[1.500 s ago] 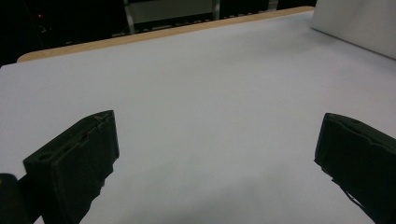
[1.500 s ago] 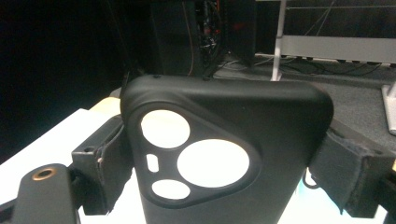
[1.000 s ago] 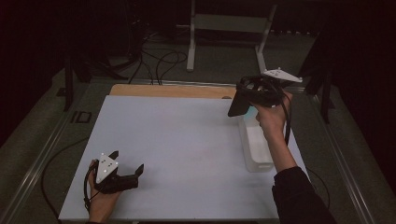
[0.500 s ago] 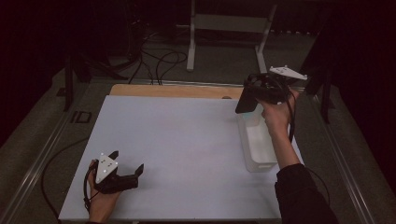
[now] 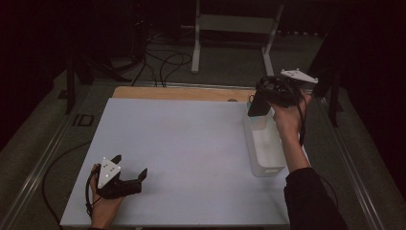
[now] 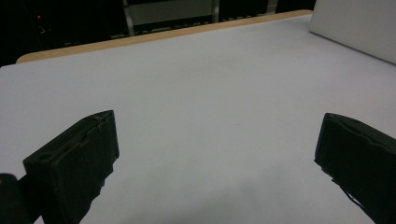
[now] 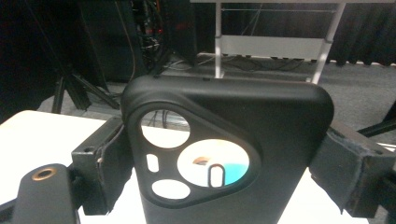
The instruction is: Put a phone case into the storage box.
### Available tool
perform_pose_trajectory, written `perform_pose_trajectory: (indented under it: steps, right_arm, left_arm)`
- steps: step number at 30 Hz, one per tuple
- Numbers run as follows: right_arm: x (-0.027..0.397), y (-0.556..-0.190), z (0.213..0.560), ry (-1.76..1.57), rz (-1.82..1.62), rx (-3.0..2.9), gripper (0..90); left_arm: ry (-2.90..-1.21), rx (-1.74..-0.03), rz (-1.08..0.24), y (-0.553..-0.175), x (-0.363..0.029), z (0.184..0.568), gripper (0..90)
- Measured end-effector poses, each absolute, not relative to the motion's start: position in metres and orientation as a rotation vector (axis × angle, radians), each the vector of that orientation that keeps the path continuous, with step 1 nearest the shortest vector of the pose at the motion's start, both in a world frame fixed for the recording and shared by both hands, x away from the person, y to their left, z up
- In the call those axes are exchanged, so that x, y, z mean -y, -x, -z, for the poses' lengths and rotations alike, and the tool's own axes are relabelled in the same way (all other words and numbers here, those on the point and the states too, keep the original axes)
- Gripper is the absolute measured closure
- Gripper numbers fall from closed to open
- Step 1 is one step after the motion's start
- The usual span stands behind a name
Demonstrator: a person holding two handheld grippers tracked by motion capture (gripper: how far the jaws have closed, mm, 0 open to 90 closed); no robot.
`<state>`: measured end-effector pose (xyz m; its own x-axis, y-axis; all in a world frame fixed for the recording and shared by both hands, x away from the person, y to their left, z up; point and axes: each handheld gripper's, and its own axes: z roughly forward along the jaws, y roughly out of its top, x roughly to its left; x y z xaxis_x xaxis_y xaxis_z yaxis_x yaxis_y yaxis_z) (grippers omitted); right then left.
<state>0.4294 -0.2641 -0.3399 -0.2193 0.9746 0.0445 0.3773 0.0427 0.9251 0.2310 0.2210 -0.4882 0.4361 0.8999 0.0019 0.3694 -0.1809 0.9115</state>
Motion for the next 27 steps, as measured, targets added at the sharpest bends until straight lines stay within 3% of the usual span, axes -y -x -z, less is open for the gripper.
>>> perform_pose_trajectory:
  steps: [27]
  right_arm:
    - [0.272,-0.449,0.377,-1.439,-1.027,-1.691,13.9]
  left_arm:
    - [-1.738,-1.102,-0.709,-0.23,-0.224,0.487,0.0]
